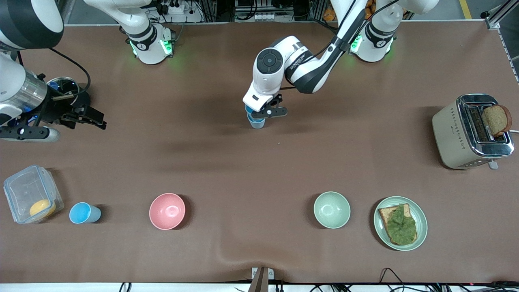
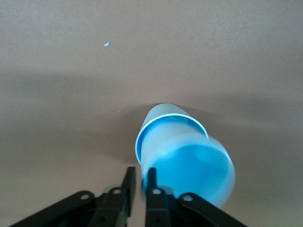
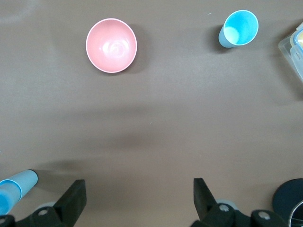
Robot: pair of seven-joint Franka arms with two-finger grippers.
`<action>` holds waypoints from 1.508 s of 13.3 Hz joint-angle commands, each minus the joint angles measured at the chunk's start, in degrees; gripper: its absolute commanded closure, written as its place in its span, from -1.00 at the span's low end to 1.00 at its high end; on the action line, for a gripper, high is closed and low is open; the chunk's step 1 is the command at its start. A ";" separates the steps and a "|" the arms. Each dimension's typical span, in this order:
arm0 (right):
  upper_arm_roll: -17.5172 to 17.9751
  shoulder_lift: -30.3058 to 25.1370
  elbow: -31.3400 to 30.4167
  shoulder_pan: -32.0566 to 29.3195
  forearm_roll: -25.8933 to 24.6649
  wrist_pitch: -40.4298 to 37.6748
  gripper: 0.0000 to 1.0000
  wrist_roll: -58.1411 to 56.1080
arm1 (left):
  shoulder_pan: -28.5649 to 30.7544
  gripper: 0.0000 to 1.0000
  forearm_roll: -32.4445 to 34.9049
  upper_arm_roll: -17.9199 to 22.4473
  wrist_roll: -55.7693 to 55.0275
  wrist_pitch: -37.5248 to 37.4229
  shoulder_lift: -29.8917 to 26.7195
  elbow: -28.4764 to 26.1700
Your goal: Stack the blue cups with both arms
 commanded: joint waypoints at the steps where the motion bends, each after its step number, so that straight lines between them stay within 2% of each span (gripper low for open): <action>1: 0.91 -1.40 -1.54 -1.18 -0.41 0.20 -1.00 -0.86 | 0.01 -1.00 -1.42 -0.08 -2.78 0.65 -1.09 -0.59; 3: 0.91 -1.40 -1.45 -1.18 -0.41 0.28 -1.00 -1.38 | 0.54 -1.00 -1.33 0.00 -3.67 0.47 -2.49 -0.24; 5: 0.91 -1.40 -1.54 -1.18 -0.41 0.28 -1.00 -1.47 | 2.63 -1.00 -0.54 1.49 -3.15 -0.49 -7.39 0.38; 8: 0.91 -1.40 -1.45 -1.18 -0.41 0.28 -1.00 -1.47 | 15.96 -1.00 5.25 2.03 6.12 -6.36 -14.26 4.58; 12: 0.91 -1.40 -1.54 -1.18 -0.41 0.28 -1.00 -1.47 | 31.53 -1.00 5.70 2.11 23.01 -20.49 -16.64 13.45; 14: 0.91 -1.40 -1.54 -1.18 -0.41 0.28 -1.00 -1.47 | 37.43 -1.00 5.70 2.03 29.69 -26.49 -17.70 16.36; 17: 0.91 -1.40 -1.54 -1.09 -0.41 0.28 -1.00 -1.47 | 44.28 -1.00 5.62 1.68 39.19 -31.51 -21.91 16.73; 20: 0.91 -1.40 -1.54 -1.09 -0.41 0.28 -1.00 -1.47 | 44.93 -1.00 4.92 4.12 41.15 -35.82 -24.73 16.90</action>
